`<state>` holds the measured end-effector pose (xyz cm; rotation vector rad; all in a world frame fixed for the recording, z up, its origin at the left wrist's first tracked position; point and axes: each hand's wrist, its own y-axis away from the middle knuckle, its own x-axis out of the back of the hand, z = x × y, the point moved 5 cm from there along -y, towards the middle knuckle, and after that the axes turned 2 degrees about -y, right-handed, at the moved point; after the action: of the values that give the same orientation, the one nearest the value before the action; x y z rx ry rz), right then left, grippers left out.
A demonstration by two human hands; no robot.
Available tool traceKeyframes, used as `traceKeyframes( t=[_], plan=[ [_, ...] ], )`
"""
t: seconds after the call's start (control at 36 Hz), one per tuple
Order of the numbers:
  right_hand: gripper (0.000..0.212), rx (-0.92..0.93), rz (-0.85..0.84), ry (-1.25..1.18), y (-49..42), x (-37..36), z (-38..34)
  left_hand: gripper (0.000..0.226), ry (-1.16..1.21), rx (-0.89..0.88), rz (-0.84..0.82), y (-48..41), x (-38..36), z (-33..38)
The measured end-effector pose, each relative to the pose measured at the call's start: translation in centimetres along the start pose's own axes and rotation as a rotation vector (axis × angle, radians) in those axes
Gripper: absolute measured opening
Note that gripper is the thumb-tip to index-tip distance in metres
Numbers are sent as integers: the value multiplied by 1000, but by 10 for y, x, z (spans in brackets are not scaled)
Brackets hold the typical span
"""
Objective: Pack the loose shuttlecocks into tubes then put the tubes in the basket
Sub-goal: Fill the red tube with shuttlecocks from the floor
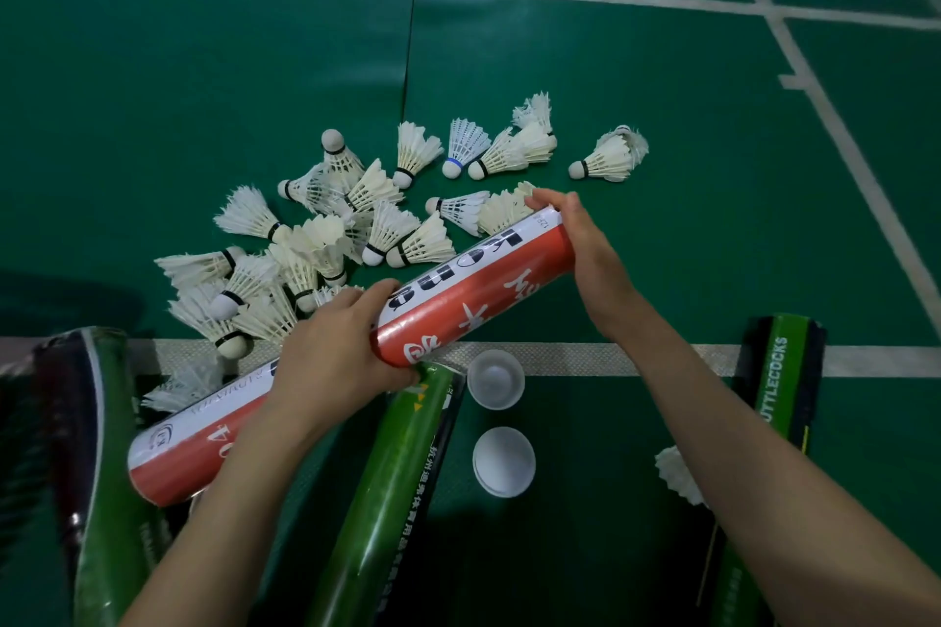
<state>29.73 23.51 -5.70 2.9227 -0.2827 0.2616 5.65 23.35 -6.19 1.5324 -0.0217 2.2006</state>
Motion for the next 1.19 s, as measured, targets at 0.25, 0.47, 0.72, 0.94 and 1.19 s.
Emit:
traceKeyframes(
  t=[0.25, 0.47, 0.72, 0.94, 1.19],
  plan=[
    [54, -103, 14, -91, -18, -13, 20, 97, -32, 114, -42, -1, -8, -9],
    [37, -113, 175, 404, -61, -13, 51, 89, 123, 253, 17, 0, -12, -30],
    [70, 87, -105, 1122, -91, -34, 42, 81, 155, 306, -1, 3, -14, -47],
    [43, 215, 11, 1277, -84, -34, 36, 84, 156, 320, -6, 6, -14, -52],
    [35, 30, 220, 369, -41, 5, 28, 81, 157, 283, -35, 7, -9, -43]
  ],
)
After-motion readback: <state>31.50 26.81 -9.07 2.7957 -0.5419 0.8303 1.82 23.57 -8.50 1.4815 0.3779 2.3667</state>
